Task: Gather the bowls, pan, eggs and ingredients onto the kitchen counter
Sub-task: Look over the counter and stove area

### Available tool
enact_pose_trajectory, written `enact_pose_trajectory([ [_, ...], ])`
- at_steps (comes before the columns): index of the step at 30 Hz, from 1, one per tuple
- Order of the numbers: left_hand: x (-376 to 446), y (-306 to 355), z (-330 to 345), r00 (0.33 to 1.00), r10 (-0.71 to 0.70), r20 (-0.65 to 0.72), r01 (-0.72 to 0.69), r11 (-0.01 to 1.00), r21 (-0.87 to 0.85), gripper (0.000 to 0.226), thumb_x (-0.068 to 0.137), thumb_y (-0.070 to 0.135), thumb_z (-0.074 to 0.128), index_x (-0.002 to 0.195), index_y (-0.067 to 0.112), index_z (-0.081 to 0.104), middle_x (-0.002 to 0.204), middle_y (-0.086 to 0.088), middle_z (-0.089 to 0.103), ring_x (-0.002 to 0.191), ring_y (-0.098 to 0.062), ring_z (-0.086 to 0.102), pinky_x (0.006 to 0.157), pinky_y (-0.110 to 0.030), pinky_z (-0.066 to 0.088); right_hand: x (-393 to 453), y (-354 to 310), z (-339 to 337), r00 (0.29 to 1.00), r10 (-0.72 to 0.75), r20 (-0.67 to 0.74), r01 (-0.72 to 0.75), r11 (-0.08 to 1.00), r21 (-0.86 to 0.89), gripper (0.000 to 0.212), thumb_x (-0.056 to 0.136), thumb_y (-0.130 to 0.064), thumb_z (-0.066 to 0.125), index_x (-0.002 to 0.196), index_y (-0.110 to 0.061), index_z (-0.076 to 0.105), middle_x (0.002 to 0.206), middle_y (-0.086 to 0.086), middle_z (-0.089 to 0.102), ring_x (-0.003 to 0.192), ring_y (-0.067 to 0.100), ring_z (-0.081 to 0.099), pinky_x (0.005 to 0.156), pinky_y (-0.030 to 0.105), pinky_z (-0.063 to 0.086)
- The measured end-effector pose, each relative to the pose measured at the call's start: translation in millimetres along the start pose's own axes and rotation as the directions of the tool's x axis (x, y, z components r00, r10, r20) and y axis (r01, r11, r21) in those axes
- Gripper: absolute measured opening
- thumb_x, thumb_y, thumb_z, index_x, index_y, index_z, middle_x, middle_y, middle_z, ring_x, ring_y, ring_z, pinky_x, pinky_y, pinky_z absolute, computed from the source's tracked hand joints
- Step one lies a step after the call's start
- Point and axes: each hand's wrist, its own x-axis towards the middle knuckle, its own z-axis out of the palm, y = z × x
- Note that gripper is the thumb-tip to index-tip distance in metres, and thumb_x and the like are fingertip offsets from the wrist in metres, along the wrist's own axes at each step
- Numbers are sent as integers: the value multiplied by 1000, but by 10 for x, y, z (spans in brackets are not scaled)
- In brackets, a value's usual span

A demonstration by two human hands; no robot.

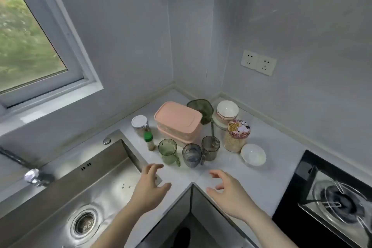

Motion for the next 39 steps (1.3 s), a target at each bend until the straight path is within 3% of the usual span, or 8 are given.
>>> enact_pose_trajectory([
  [5, 912, -97, -34, 998, 14, 60, -18, 998, 58, 61, 79, 41, 66, 135, 37, 42, 157, 5, 15, 115, -22, 59, 94, -35, 50, 886, -176, 208, 996, 59, 61, -49, 987, -155, 54, 89, -38, 57, 142, -33, 47, 138, -19, 44, 114, 12, 58, 102, 31, 46],
  [8, 1335, -198, 55, 993, 11, 114, -27, 990, 135, 67, 80, 40, 68, 140, 27, 43, 161, -8, 10, 142, -28, 35, 113, -37, 37, 1336, -162, 373, 994, 63, 84, -38, 961, -275, 56, 91, -36, 56, 146, -26, 47, 148, -14, 41, 127, 14, 53, 106, 31, 42],
  [12, 1653, -252, 136, 976, -45, 212, -7, 971, 239, 65, 85, 40, 66, 143, 23, 41, 164, -14, 3, 150, -34, 17, 118, -38, 25, 1682, -139, 624, 989, 118, 90, -80, 935, -346, 58, 92, -35, 54, 148, -24, 44, 152, -12, 37, 132, 19, 51, 108, 35, 43],
  [19, 1784, -459, 169, 989, 84, 120, -111, 965, 238, 49, 84, 48, 70, 125, 22, 59, 157, 7, 32, 137, -15, 43, 97, -31, 47, 1887, -70, 810, 983, 173, 55, -136, 904, -405, 46, 92, -25, 58, 138, -27, 54, 141, -4, 55, 126, 25, 57, 103, 38, 48],
  [22, 1752, -505, 113, 989, 130, 66, -143, 955, 259, 37, 82, 61, 71, 97, 28, 70, 151, 16, 42, 123, -10, 57, 80, -28, 51, 1916, -24, 817, 985, 170, -16, -163, 904, -395, 39, 92, -22, 57, 130, -30, 63, 134, -6, 63, 121, 24, 61, 99, 35, 50],
  [31, 1369, -412, -44, 988, 155, 14, -153, 956, 248, 28, 78, 59, 76, 76, 32, 70, 151, 23, 42, 94, -10, 68, 67, -29, 52, 1469, 140, 767, 996, 9, -91, -37, 950, -311, 22, 99, -25, 55, 116, -24, 69, 119, -6, 68, 110, 22, 62, 88, 31, 46],
  [36, 944, -165, -41, 967, 251, 50, -256, 944, 208, 23, 75, 58, 79, 73, 37, 69, 147, 26, 44, 121, -11, 59, 78, -29, 48, 682, 290, 603, 978, -64, -201, 18, 975, -222, 15, 100, -30, 55, 109, -26, 67, 111, -12, 67, 102, 14, 62, 86, 28, 46],
  [39, 593, 182, 135, 937, 335, 102, -347, 926, 151, 25, 72, 59, 81, 70, 37, 69, 140, 35, 39, 116, -9, 59, 83, -30, 48, 42, 473, 396, 938, -31, -344, -21, 989, -148, 11, 98, -31, 59, 103, -26, 67, 104, -13, 67, 95, 11, 62, 83, 26, 46],
])
